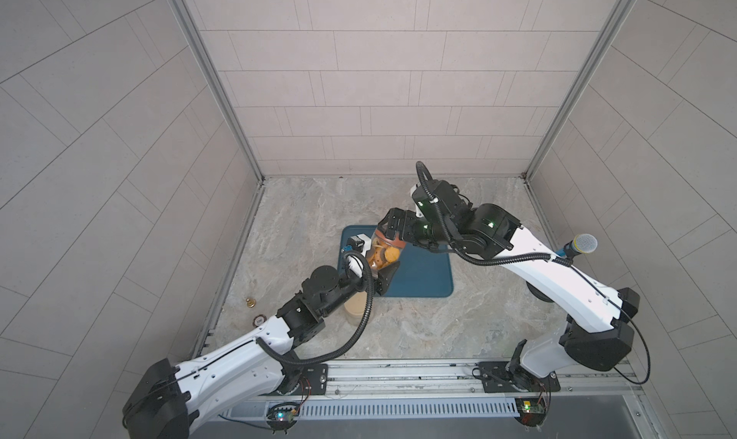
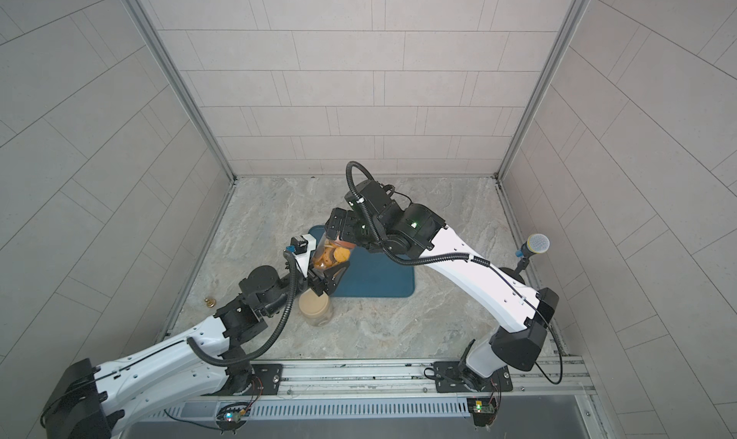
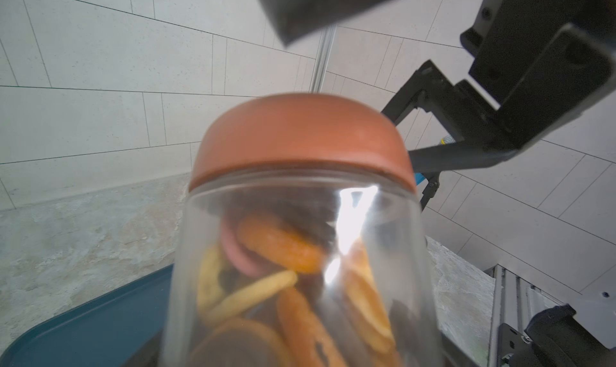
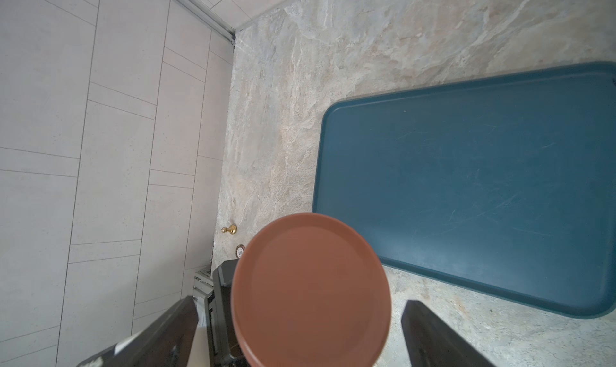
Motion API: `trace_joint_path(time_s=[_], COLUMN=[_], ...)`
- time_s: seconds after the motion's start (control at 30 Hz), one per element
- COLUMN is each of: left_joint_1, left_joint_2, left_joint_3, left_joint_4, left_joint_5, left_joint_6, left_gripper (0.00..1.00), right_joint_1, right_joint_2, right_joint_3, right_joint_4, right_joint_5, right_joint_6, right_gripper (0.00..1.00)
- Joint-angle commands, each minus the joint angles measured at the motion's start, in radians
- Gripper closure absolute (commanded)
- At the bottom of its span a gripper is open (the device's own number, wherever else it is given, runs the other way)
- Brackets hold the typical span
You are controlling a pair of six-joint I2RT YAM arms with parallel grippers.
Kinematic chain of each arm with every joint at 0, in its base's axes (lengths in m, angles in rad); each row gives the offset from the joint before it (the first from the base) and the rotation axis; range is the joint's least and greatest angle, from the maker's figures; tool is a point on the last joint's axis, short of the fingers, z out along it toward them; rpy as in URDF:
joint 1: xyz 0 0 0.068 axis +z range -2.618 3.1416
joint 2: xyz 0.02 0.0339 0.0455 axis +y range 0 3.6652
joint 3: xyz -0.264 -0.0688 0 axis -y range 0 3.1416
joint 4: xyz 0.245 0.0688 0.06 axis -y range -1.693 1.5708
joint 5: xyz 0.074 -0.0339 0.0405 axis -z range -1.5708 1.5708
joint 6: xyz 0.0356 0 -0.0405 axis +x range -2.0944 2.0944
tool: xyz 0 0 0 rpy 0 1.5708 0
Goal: Pour the cookies out of the jar
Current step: Unscrew the lid from the jar.
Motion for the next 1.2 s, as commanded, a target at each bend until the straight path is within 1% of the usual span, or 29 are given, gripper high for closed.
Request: trace_joint_path(time_s=[0.0,0.13,0.33,0.7,0.8,1.03,1.13,1.17], left_joint_1=[-0.008,-0.013,-0.015,-0.015,-0.015,-0.016,-0.016,-0.016], left_joint_2=[-0.031,-0.023,-0.028,-0.034,-0.038,-0.038,-0.04,-0.04], left_joint_3=[0.062,0.064,0.06,0.053,0.049,0.041,0.039,0.038], left_joint_4=[0.135,0.131,0.133,0.137,0.138,0.138,0.139,0.138], left_joint_5=[-0.027,-0.024,-0.029,-0.034,-0.033,-0.026,-0.025,-0.025], left_joint_6=[0.031,0.041,0.039,0.037,0.036,0.031,0.028,0.027], left_gripper=[1.0,1.0,1.0,1.0,1.0,1.0,1.0,1.0], right_joint_1=[0.002,0.001,-0.01,-0.022,-0.022,-0.024,-0.028,-0.028], right_joint_2=[-0.015,-0.004,0.027,0.039,0.033,0.042,0.045,0.045], right_joint_3=[-0.013,-0.017,-0.011,-0.038,-0.051,-0.049,-0.046,-0.044], right_joint_4=[0.02,0.042,0.08,0.113,0.133,0.136,0.137,0.139], right_joint_5=[0.015,-0.001,-0.056,-0.074,-0.076,-0.082,-0.081,-0.082], right_joint_6=[0.051,0.053,0.063,0.083,0.087,0.079,0.073,0.072], right_gripper=[0.0,0.0,0.0,0.0,0.03,0.03,0.08,0.09])
